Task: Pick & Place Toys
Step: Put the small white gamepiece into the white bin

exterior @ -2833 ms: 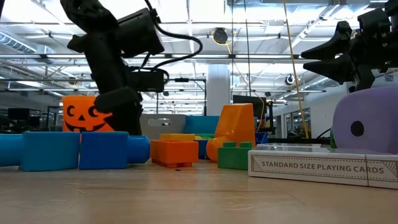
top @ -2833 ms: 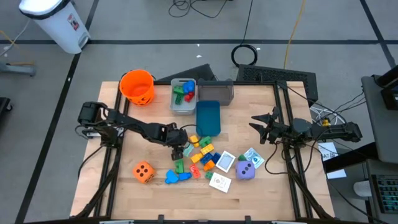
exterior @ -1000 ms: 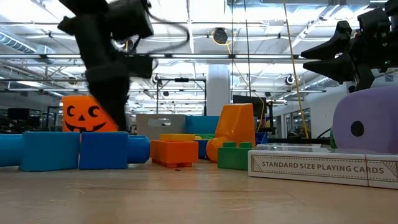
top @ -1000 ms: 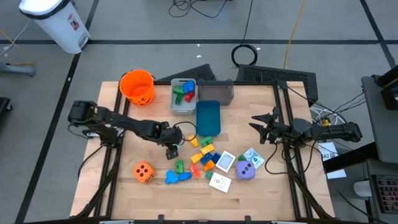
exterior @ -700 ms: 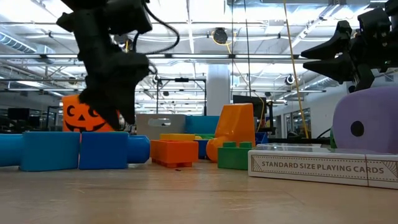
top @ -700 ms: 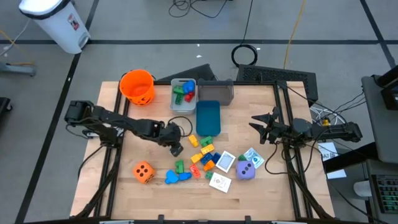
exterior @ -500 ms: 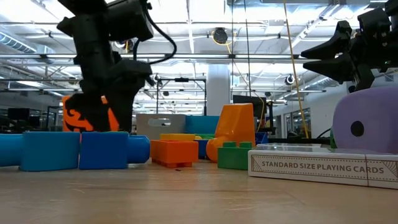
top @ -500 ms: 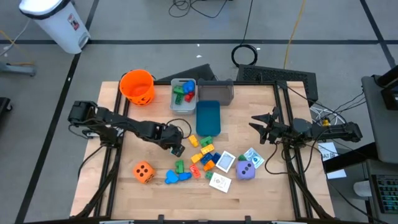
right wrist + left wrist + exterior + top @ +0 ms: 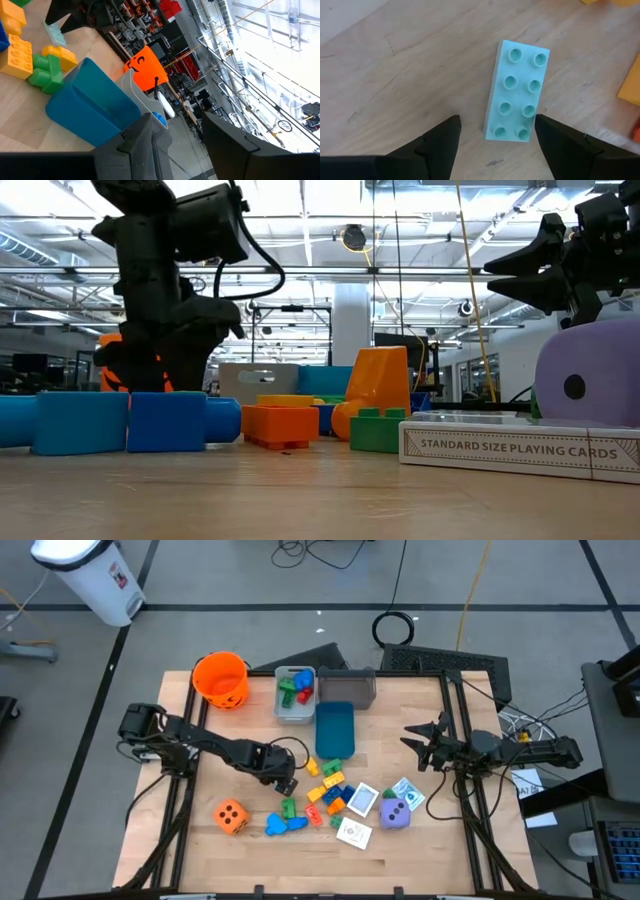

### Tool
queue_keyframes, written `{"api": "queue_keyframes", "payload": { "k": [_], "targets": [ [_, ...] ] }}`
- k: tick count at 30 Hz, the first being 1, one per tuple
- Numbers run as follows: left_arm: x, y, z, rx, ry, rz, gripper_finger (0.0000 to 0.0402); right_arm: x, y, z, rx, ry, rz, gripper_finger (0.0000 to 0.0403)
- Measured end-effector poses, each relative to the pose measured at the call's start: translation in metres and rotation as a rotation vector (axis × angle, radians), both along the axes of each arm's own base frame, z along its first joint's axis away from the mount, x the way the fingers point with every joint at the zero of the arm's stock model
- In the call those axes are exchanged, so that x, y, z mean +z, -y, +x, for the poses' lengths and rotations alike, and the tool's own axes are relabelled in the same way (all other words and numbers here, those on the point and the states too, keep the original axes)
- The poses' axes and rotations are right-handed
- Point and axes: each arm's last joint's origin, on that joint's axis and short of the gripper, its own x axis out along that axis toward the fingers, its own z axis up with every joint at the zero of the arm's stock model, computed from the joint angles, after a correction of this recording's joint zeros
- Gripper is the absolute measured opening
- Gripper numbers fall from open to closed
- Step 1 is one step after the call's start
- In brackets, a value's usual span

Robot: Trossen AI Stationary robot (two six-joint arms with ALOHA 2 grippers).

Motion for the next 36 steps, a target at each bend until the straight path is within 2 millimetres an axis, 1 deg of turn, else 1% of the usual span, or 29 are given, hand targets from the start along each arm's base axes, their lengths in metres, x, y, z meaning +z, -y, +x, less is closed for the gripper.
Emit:
{"api": "queue_keyframes", "payload": {
  "k": [4, 7, 16, 19, 24, 26, 30, 33, 36],
  "targets": [
    [0.000, 0.003, 0.003, -0.084, 0.039, 0.023, 0.0269, 0.000, 0.000, 0.000, 0.000, 0.000, 0.000, 0.0169],
    [0.001, 0.009, 0.004, -0.149, 0.059, 0.084, 0.0269, 0.000, 0.000, 0.000, 0.000, 0.000, 0.000, 0.0169],
    [-0.002, 0.014, 0.006, -0.208, 0.072, 0.176, 0.0266, 0.000, 0.000, 0.000, 0.000, 0.000, 0.000, 0.0169],
    [-0.004, 0.014, 0.005, -0.209, 0.058, 0.186, 0.0243, 0.000, 0.000, 0.000, 0.000, 0.000, 0.000, 0.0169],
    [-0.005, 0.013, 0.004, -0.181, 0.048, 0.201, 0.0161, 0.000, 0.000, 0.000, 0.000, 0.000, 0.000, 0.0169],
    [-0.005, 0.013, 0.005, -0.169, 0.053, 0.209, 0.0136, 0.000, 0.000, 0.000, 0.000, 0.000, 0.000, 0.0169],
    [-0.003, 0.010, 0.006, -0.216, 0.062, 0.226, 0.0135, 0.000, 0.000, 0.000, 0.000, 0.000, 0.000, 0.0169],
    [0.003, 0.005, 0.003, -0.237, 0.069, 0.240, 0.0135, 0.000, 0.000, 0.000, 0.000, 0.000, 0.000, 0.0169],
    [0.019, -0.002, 0.002, -0.225, 0.124, 0.251, 0.0135, 0.000, 0.000, 0.000, 0.000, 0.000, 0.000, 0.0169]
  ]
}}
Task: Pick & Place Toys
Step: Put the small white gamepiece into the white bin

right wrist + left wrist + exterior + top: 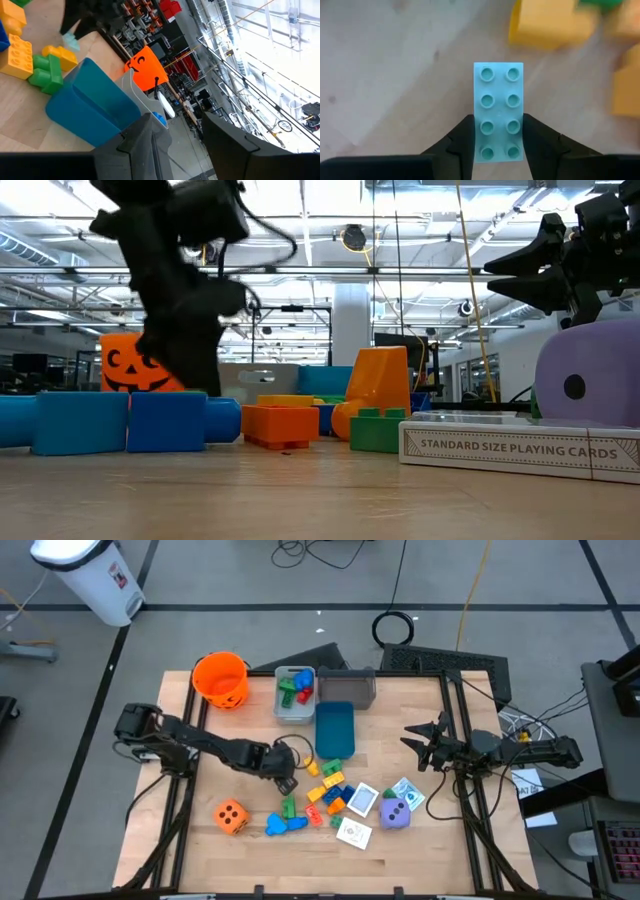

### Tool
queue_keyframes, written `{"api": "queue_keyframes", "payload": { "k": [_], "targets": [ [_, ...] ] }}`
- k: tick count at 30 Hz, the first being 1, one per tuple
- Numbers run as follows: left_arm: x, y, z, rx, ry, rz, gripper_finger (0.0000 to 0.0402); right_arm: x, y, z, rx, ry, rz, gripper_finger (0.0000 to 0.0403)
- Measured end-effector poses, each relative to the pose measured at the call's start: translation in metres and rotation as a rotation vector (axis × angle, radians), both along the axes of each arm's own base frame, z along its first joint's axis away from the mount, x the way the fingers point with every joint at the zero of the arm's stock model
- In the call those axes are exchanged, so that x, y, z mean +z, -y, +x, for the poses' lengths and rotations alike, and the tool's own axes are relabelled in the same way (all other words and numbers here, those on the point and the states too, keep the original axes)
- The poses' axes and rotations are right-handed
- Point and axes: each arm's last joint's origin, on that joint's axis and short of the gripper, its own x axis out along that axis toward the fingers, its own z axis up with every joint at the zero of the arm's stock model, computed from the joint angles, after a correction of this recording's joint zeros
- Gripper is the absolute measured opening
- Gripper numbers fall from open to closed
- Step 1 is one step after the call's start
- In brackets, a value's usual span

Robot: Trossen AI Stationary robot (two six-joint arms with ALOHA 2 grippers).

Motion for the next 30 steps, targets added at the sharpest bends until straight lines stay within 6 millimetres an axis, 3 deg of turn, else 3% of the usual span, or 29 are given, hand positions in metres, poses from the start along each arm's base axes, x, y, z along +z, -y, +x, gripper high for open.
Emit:
{"api": "queue_keyframes", "payload": {
  "k": [7, 15, 20, 26, 30],
  "targets": [
    [0.040, -0.027, -0.009, 0.073, 0.150, 0.128, 0.0135, 0.000, 0.000, 0.000, 0.000, 0.000, 0.000, 0.0169],
    [0.071, -0.085, -0.020, 0.281, 0.263, 0.370, 0.0135, 0.000, 0.000, 0.000, 0.000, 0.000, 0.000, 0.0169],
    [0.069, -0.132, -0.019, 0.409, 0.322, 0.365, 0.0135, 0.000, 0.000, 0.000, 0.000, 0.001, 0.000, 0.0169],
    [0.043, -0.183, -0.022, 0.524, 0.291, 0.323, 0.0135, 0.000, 0.000, 0.000, 0.000, 0.000, 0.000, 0.0169],
    [0.020, -0.205, -0.019, 0.522, 0.297, 0.285, 0.0135, 0.000, 0.000, 0.000, 0.000, 0.000, 0.000, 0.0169]
  ]
}}
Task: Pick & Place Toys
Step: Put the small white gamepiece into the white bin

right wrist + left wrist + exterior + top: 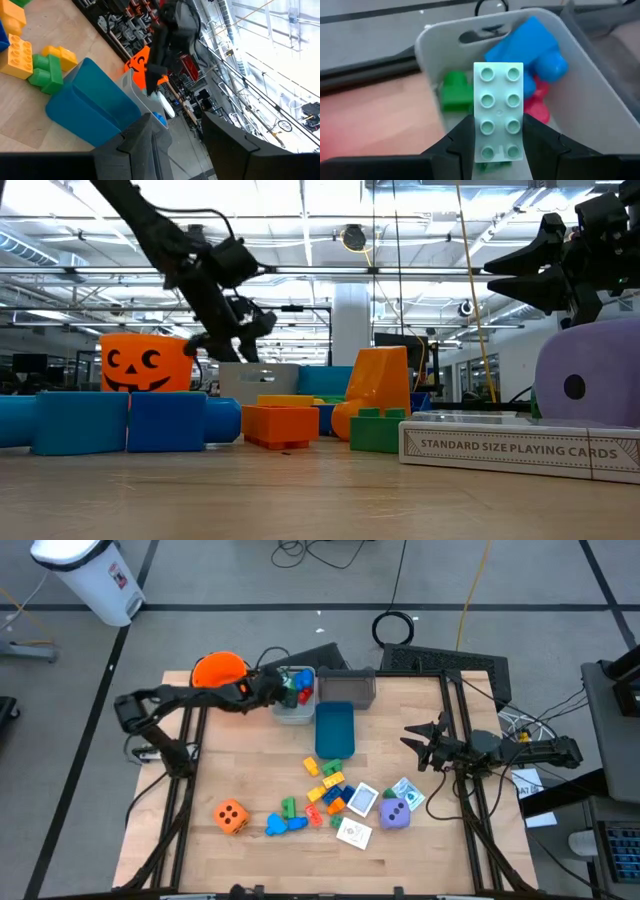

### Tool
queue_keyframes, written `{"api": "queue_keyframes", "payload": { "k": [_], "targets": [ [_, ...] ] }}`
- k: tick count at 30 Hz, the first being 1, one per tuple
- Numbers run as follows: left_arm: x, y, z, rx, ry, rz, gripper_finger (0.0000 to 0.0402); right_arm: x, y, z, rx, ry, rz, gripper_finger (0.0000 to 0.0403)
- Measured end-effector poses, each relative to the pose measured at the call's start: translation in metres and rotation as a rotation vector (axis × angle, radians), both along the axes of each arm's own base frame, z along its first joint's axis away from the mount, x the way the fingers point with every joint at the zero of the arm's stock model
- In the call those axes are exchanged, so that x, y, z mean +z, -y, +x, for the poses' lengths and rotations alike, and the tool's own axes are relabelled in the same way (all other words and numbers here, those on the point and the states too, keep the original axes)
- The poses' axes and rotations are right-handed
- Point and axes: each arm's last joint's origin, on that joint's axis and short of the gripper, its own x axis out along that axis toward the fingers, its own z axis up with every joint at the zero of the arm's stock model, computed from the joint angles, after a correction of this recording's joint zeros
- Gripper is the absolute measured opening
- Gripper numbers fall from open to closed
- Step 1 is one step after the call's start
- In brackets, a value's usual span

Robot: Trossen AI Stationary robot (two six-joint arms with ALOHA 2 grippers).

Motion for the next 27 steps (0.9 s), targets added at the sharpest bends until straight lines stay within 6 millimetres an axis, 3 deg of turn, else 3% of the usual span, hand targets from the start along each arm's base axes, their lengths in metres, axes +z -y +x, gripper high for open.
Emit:
{"api": "queue_keyframes", "payload": {
  "k": [5, 11, 13, 20, 27],
  "targets": [
    [-0.016, -0.015, 0.001, 0.020, 0.008, -0.013, 0.0135, 0.000, 0.000, 0.000, 0.000, -0.001, 0.000, 0.0169],
    [-0.019, -0.021, -0.002, 0.083, 0.015, -0.011, 0.0137, 0.000, 0.000, 0.000, 0.000, 0.000, 0.000, 0.0169],
    [-0.019, -0.021, -0.002, 0.096, 0.017, -0.008, 0.0166, 0.000, 0.000, 0.000, 0.000, 0.000, 0.000, 0.0169],
    [-0.018, -0.021, -0.001, 0.049, -0.014, 0.023, 0.0325, 0.000, 0.000, 0.000, 0.000, 0.000, 0.000, 0.0169],
    [-0.008, -0.020, 0.005, -0.005, 0.066, 0.066, 0.0391, 0.000, 0.000, 0.000, 0.000, 0.000, 0.000, 0.0169]
  ]
}}
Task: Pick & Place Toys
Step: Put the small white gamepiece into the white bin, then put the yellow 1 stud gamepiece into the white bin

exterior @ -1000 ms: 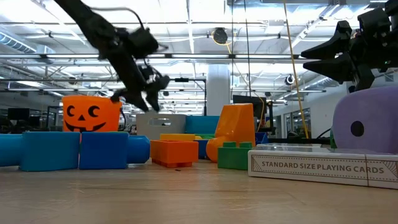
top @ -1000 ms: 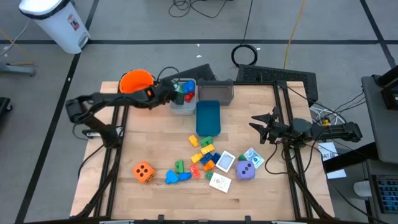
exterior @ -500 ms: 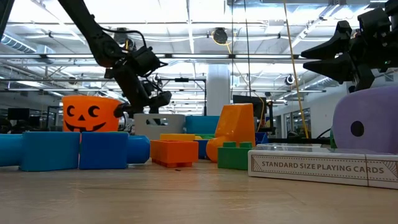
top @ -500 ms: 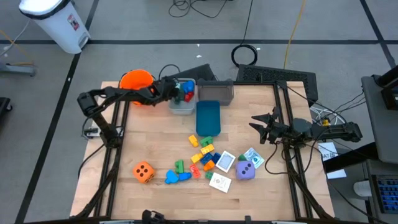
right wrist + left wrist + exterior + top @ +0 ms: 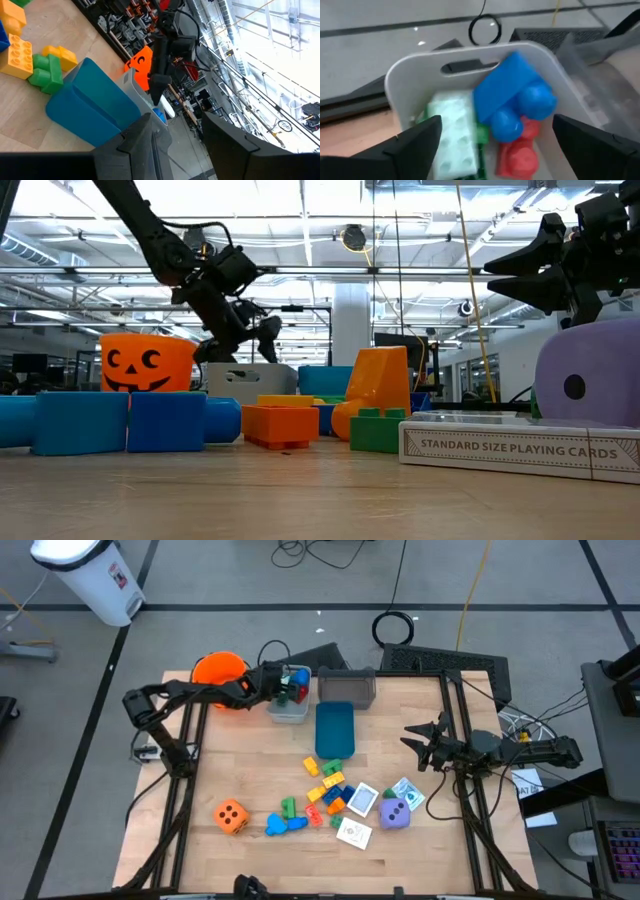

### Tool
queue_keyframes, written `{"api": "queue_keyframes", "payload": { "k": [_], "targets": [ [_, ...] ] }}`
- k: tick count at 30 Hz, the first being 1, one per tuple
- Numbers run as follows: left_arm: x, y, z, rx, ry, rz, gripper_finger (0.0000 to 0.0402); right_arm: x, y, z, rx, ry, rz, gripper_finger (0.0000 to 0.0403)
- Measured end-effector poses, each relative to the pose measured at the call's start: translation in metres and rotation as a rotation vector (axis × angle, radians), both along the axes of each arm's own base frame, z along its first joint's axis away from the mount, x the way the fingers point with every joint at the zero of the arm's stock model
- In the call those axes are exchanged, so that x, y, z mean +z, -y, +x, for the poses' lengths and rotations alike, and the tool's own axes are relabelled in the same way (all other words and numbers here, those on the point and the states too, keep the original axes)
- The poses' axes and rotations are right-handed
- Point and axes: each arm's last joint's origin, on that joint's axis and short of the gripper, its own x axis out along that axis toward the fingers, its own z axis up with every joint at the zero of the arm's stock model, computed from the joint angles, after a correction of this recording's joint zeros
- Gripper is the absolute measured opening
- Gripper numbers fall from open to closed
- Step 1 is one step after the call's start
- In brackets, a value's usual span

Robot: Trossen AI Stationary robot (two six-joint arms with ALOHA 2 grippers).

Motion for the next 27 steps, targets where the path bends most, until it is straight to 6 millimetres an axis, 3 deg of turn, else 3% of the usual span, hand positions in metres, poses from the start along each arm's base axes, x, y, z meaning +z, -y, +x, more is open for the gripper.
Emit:
{"api": "queue_keyframes", "payload": {
  "k": [10, 20, 23, 27],
  "targets": [
    [0.037, 0.019, 0.000, -0.061, 0.072, 0.075, 0.0396, 0.000, 0.000, 0.000, 0.000, 0.000, 0.000, 0.0169],
    [0.109, 0.086, 0.006, -0.386, 0.340, 0.245, 0.0397, 0.000, 0.000, 0.000, 0.000, 0.000, 0.000, 0.0169],
    [0.112, 0.110, 0.013, -0.523, 0.303, 0.316, 0.0397, 0.000, 0.000, 0.000, 0.000, 0.000, 0.000, 0.0169],
    [0.097, 0.138, 0.024, -0.674, 0.177, 0.328, 0.0397, 0.000, 0.000, 0.000, 0.000, 0.000, 0.000, 0.0169]
  ]
}}
